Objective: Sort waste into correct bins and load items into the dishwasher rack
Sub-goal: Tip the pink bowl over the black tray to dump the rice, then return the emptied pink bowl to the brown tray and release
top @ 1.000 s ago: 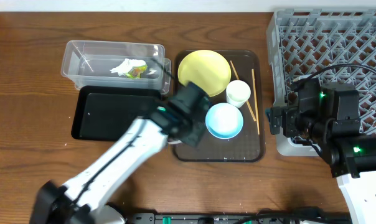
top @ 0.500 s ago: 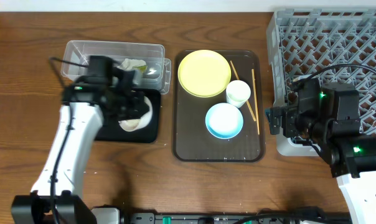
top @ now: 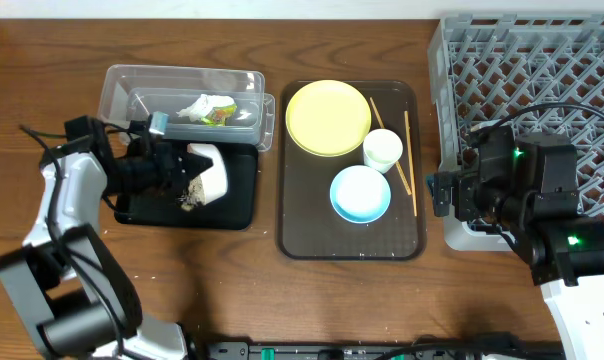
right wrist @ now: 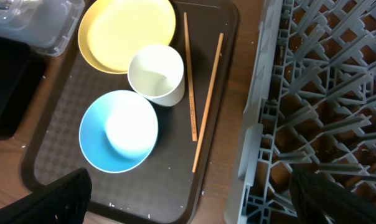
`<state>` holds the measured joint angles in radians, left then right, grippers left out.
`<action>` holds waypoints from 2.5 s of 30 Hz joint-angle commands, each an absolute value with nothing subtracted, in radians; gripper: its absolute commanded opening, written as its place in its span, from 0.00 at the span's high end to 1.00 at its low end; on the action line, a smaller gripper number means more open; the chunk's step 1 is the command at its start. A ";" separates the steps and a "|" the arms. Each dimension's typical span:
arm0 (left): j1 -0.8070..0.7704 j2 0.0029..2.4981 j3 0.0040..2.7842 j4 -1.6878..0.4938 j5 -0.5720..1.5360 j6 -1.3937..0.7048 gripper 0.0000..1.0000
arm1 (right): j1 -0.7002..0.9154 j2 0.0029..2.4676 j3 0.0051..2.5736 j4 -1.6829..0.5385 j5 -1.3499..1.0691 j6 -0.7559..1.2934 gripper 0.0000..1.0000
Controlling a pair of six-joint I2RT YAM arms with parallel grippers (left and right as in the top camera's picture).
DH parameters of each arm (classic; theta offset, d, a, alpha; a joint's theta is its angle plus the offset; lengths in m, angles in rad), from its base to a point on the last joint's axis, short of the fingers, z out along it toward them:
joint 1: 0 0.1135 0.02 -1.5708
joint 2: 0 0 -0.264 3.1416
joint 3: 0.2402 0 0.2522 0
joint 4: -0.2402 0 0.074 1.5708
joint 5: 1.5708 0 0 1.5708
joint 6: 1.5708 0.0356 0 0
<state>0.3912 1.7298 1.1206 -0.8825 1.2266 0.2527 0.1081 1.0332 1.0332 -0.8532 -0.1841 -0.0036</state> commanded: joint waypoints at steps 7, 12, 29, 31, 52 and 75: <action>0.426 1.777 1.116 -0.900 1.574 0.305 0.94 | 0.118 1.029 1.049 -0.857 -0.192 0.007 0.01; 0.463 1.777 1.112 -0.931 1.573 0.302 0.94 | 0.118 1.029 1.049 -0.857 -0.192 0.007 0.01; 0.553 1.777 1.088 -1.013 1.573 0.274 0.94 | 0.118 1.029 1.049 -0.855 -0.192 0.007 0.01; 0.553 1.777 1.088 -1.021 1.573 0.252 0.94 | 0.118 1.029 1.049 -0.855 -0.192 0.007 0.01; 0.527 1.737 1.089 -1.004 1.570 0.191 0.94 | 0.118 1.029 1.049 -0.853 -0.192 0.007 0.01; -0.340 1.446 1.097 -0.857 0.525 -0.015 0.94 | 0.118 1.029 1.049 -0.842 -0.192 0.011 0.01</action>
<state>-0.2367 1.4208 1.0885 -0.8810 0.7403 0.0666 0.1081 1.0332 1.0332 -0.8433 -0.1844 -0.0036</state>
